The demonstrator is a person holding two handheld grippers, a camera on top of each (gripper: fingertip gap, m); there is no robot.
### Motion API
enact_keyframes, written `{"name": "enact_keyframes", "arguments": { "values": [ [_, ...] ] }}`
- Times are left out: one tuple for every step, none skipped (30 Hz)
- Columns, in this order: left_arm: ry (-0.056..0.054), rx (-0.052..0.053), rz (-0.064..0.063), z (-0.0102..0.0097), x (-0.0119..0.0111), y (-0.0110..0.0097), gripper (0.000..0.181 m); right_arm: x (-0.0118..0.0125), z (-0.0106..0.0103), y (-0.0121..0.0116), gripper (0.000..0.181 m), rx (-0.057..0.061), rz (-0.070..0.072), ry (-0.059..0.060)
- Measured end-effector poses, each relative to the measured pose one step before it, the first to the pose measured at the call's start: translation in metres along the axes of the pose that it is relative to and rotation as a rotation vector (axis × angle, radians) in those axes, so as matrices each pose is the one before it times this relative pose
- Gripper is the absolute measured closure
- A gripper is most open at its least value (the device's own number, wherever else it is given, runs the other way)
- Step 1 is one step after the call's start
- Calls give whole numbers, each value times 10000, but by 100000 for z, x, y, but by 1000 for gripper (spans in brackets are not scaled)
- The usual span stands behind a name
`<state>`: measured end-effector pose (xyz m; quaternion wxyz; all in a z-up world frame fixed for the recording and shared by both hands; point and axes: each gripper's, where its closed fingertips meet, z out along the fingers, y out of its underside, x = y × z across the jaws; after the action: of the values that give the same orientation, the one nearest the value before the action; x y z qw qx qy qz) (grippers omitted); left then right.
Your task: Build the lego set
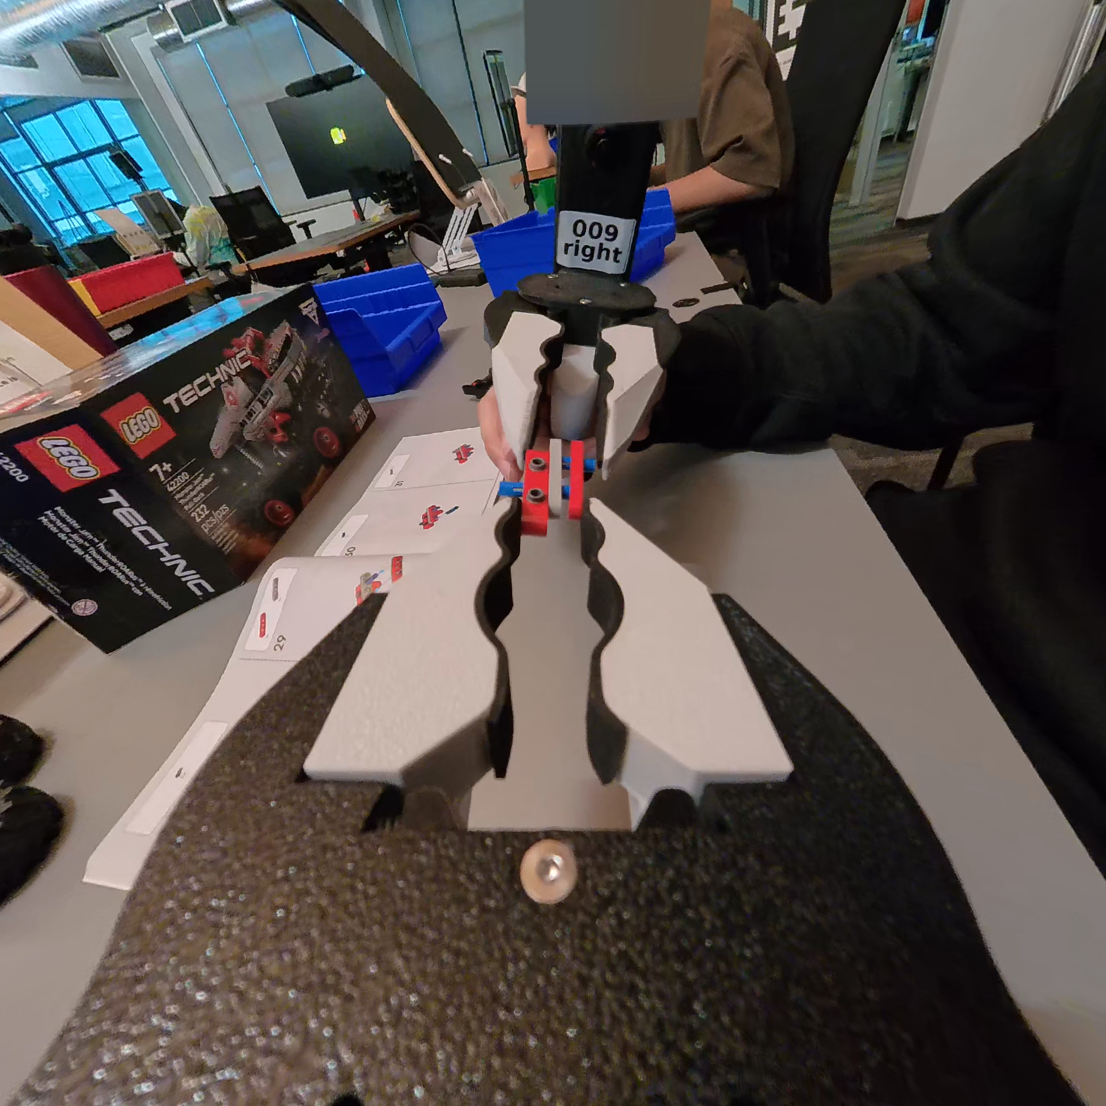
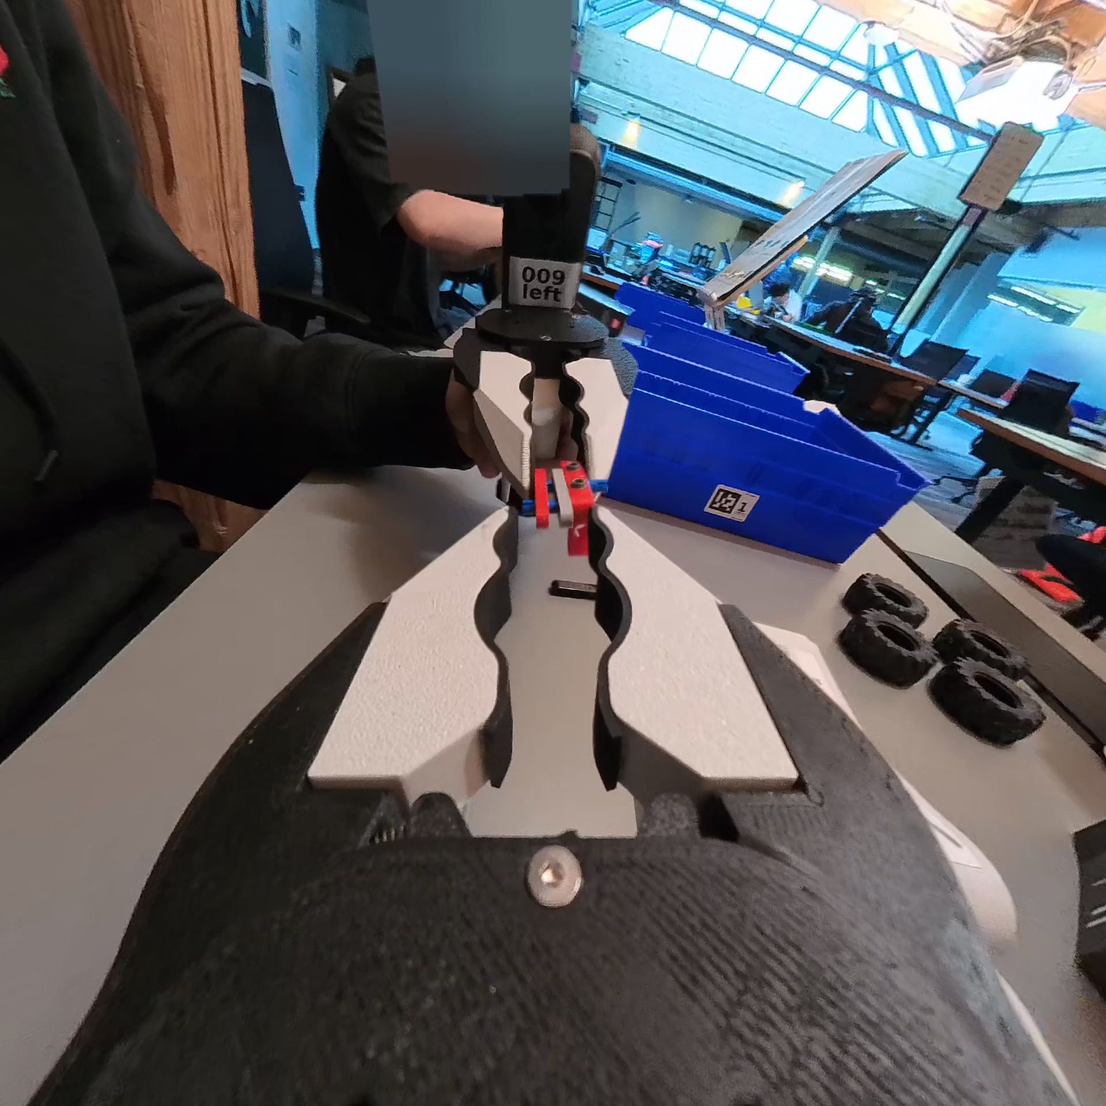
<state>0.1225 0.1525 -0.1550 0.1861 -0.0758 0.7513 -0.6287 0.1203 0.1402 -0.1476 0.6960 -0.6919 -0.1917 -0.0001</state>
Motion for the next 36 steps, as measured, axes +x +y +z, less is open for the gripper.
{"name": "enact_keyframes", "arguments": {
  "values": [
    [23, 91, -64, -97, -14, -68, 165, -162, -70, 104, 162, -38, 66, -133],
    [17, 100, -88, -102, -45, -104, 165, -26, -25, 166, 162, -88, -1, -26],
    [52, 63, -80, -93, 25, -43, 165, 21, 21, 130, 162, -74, -39, 24],
    [67, 5, -45, -64, 60, 22, 165, -107, 20, -67, 163, 40, -14, -53],
    [17, -30, -4, -42, 12, 77, 165, -54, -31, -239, 165, 140, 60, -44],
    [11, -30, 15, -8, 12, 69, 165, 170, -35, -174, 165, 107, 97, 80],
    [59, -14, -6, 15, 89, 47, 165, 127, -41, -27, 167, 17, 109, 41],
    [35, -17, -24, 37, 52, 30, 165, 77, -14, 148, 168, -85, 97, 15],
    [-21, -32, 2, 61, -20, 53, 165, 33, 51, 191, 166, -117, 8, 27],
    [38, -28, 19, 77, 77, 51, 165, -119, 101, 160, 162, -99, -45, -40],
    [74, -16, 4, 86, 138, 33, 165, -128, 108, 163, 162, -116, -43, -54],
    [-7, -33, 10, 57, 3, 52, 165, 117, 78, 106, 163, -97, -66, 106],
    [-34, -49, 29, 11, -39, 78, 165, 99, -41, -31, 166, -11, -133, 79],
    [14, -14, 12, -9, 13, 30, 165, -198, -73, -116, 170, 44, -63, -118],
    [-5, 3, -1, -22, -6, -11, 165, -47, -51, -42, 171, 19, 42, -41],
    [-9, -27, 7, -8, -13, 45, 165, 85, -35, 2, 171, 4, 58, 23],
    [10, -57, 12, -6, 9, 94, 165, -45, -18, 2, 170, -8, 29, -47],
    [-21, -77, 19, 9, -27, 126, 165, -29, -6, 23, 171, -24, -31, -10],
    [-42, -105, 27, 20, -62, 159, 165, 63, 1, -14, 171, 5, -59, 61],
    [-15, -104, 32, 45, -8, 149, 165, -28, -11, 13, 169, -18, -5, -17],
    [-11, -64, 39, 49, 4, 94, 165, -4, -5, 64, 168, -46, 53, -36],
    [-22, -24, 37, 49, 0, 31, 165, 108, 14, 167, 168, -95, 44, 44],
    [-14, -30, 12, 54, 0, 32, 165, 20, 29, 188, 168, -101, 1, 4],
    [11, -39, 5, 33, 24, 51, 165, -205, 44, 79, 171, -52, -27, -114],
    [-4, -6, 24, 2, 3, 23, 165, -3, 28, 39, 172, -45, -51, 17],
    [-41, 20, 14, -21, -59, -22, 165, 74, 5, -5, 172, -37, -66, 48],
    [-8, 17, -13, -10, -33, -25, 165, 29, 3, -42, 172, -26, -60, 23],
    [24, 7, -13, -3, 29, -16, 165, -46, -16, -39, 172, -12, -32, -36],
    [-8, -30, 18, 8, -12, 44, 165, 7, 1, 52, 172, -55, 18, -15],
    [-35, -81, 54, 16, -27, 97, 165, 27, 11, 138, 172, -115, 20, 5],
    [-3, -97, 45, 10, 16, 129, 165, -68, 31, 164, 172, -127, -20, -40],
    [-10, -50, 12, -15, -14, 74, 165, -51, 41, 74, 173, -84, -59, 5],
    [-52, 47, 5, -37, -72, -72, 165, 85, 11, -100, 175, 33, -76, 106],
    [36, 84, -3, -50, 41, -123, 165, -93, -13, -164, 175, 61, 22, -49],
    [91, 23, -12, -43, 132, -51, 165, -165, 8, -79, 175, 13, 155, -156],
    [-1, -12, 22, -18, 20, -9, 165, 40, 6, 6, 175, -9, 42, 7]
  ]
}}
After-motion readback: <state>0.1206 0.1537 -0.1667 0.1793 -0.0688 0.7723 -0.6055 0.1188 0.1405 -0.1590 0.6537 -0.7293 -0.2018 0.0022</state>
